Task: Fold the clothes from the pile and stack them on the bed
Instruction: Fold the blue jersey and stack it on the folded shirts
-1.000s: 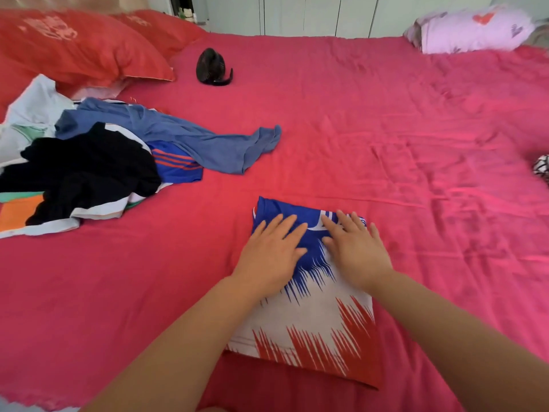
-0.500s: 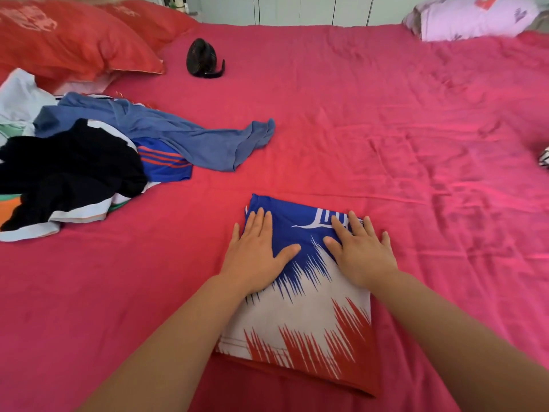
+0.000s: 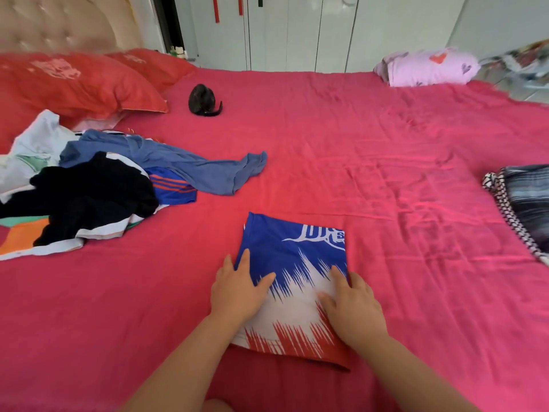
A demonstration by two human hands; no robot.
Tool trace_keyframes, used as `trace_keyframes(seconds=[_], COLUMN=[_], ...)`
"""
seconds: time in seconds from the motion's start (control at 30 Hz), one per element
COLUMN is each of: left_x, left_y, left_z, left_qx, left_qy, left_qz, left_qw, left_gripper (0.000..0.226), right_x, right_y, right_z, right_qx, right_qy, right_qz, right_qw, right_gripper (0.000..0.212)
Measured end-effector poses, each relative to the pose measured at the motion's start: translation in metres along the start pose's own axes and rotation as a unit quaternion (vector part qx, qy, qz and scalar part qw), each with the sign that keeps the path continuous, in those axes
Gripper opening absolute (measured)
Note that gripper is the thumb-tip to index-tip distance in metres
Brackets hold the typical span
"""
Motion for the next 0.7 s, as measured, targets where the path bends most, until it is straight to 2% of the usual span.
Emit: trace_keyframes(seconds=[0.1, 0.4, 0.57, 0.7], left_x=[0.000, 0.001, 0.002, 0.007], left_y=[0.003, 0.008, 0.007, 0.001], left_z=[-0.002, -0.020, -0.033, -0.060], left_qx=[0.012, -0.022, -0.052, -0.082], left_qy=[-0.068, -0.212, -0.179, -0.130], left_qz=[0.014, 0.068, 0.063, 0.050], left_qw=[0.997, 0.975, 0.980, 0.987], left_gripper=[0.076, 0.072, 0.059, 0.062], right_x=[-0.004, 0.001, 0.011, 0.039], right_y=[-0.004, 0.002, 0.008, 0.010], right_z=[0.002, 0.013, 0.012, 0.000], right_qx=[-0.010, -0.035, -0.010, 0.016], right_qy=[0.003, 0.125, 0.135, 0.124], right_qz=[-0.012, 0.016, -0.006, -0.038], right_qw=[1.000, 0.991, 0.991, 0.991], right_gripper=[0.058, 0.056, 0.035, 0.037])
Point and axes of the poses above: each hand's wrist, its own y-axis towards the middle knuckle, its own x-axis out of the back of the hand, z = x × y, the point moved 10 cm from there along y, towards the middle knuckle, and after that the axes turned 4 degrees about -y, right-handed, at the moved point
